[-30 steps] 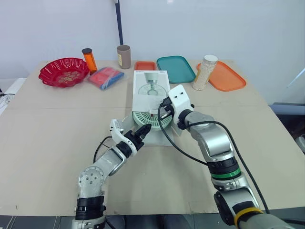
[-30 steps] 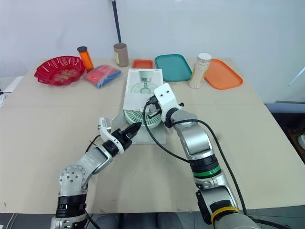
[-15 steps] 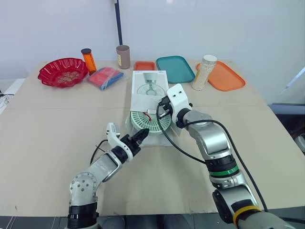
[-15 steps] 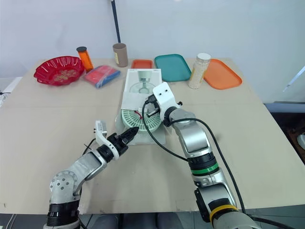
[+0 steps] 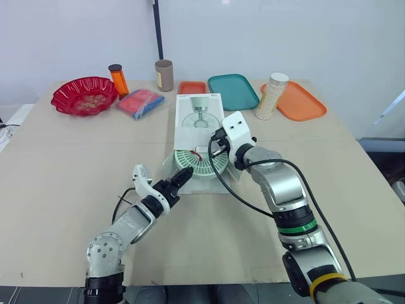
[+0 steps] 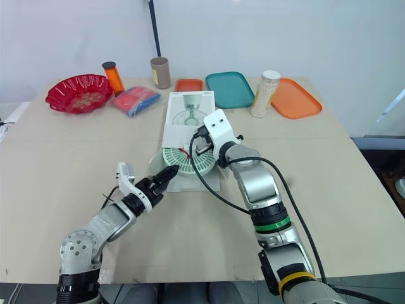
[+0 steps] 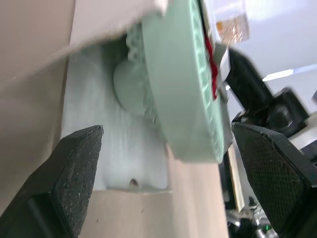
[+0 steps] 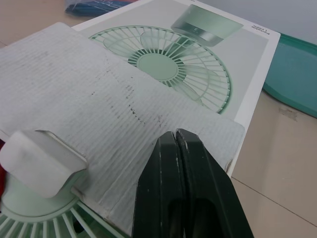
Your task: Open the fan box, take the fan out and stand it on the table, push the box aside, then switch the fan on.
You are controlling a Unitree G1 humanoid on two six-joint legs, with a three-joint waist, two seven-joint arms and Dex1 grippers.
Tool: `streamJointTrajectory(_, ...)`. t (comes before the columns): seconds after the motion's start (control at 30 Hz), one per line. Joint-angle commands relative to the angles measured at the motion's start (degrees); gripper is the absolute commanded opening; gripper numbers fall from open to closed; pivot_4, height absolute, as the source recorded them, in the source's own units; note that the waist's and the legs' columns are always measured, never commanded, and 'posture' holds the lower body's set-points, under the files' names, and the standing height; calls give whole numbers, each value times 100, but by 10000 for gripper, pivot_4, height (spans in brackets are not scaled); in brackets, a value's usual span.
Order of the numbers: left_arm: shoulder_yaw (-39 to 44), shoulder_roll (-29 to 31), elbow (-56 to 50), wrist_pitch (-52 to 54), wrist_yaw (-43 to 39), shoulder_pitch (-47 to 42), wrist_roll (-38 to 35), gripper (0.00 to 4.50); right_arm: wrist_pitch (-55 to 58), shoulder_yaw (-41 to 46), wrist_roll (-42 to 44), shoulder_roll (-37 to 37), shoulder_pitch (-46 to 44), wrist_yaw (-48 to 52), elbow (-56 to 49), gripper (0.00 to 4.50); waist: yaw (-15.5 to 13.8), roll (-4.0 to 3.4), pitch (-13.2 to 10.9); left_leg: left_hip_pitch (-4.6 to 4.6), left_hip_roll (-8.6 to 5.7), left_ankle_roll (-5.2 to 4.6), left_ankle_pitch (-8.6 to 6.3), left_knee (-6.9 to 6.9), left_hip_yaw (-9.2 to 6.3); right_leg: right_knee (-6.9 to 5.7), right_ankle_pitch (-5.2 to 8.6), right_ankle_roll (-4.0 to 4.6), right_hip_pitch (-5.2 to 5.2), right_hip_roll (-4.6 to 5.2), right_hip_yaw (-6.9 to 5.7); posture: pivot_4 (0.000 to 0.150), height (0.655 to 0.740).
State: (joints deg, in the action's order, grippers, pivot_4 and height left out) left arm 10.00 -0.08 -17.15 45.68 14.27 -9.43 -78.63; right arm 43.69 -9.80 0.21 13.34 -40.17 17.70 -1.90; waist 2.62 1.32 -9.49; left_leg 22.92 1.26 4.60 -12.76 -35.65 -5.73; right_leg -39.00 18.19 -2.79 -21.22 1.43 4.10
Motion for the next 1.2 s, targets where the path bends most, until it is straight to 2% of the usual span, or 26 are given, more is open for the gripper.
streamJointTrajectory(0.03, 101, -30, 69, -189, -170, -241, -169, 44305, 13, -42, -46, 25, 106, 34, 99, 0, 0, 0, 0, 0, -1, 0, 0, 0, 0, 0, 0, 0, 0, 0, 0, 1500, 7400)
streamJointTrajectory(0.4, -38, -373, 861, -345, -265, -728, 238, 44305, -88, -63, -101, 7, 81, 46, 234, 0, -1, 0, 0, 1, -2, 1, 1, 1, -1, 2, 0, 0, 0, 0, -1, 1500, 7400)
streamJointTrajectory(0.77, 13, -516, 773, -349, -171, -631, 343, 44305, -52, -62, -101, 4, 128, 37, 176, 0, -2, 1, 0, 1, -2, 2, 1, 1, -2, 2, 0, 0, 1, 1, -1, 1500, 7400)
streamJointTrajectory(0.87, 38, -594, 863, -426, -137, -724, 380, 38026, -50, -60, -96, -6, 123, 34, 173, 0, -2, 1, 0, 1, -2, 3, 2, 1, -1, 3, 0, 0, 1, 1, -1, 1500, 7400)
streamJointTrajectory(0.9, 32, -625, 884, -445, -133, -746, 399, 34397, -51, -62, -96, -3, 123, 37, 171, 0, -2, 1, 0, 1, -2, 3, 2, 1, -1, 3, 0, 0, 1, 1, -1, 1500, 7400)
streamJointTrajectory(1.2, 5, -705, 977, -490, -177, -806, 493, 34397, -28, -73, -92, -5, 139, 42, 140, 0, -2, 1, 0, 1, -2, 3, 2, 1, -1, 3, 0, 0, 1, 1, -2, 1500, 7400)
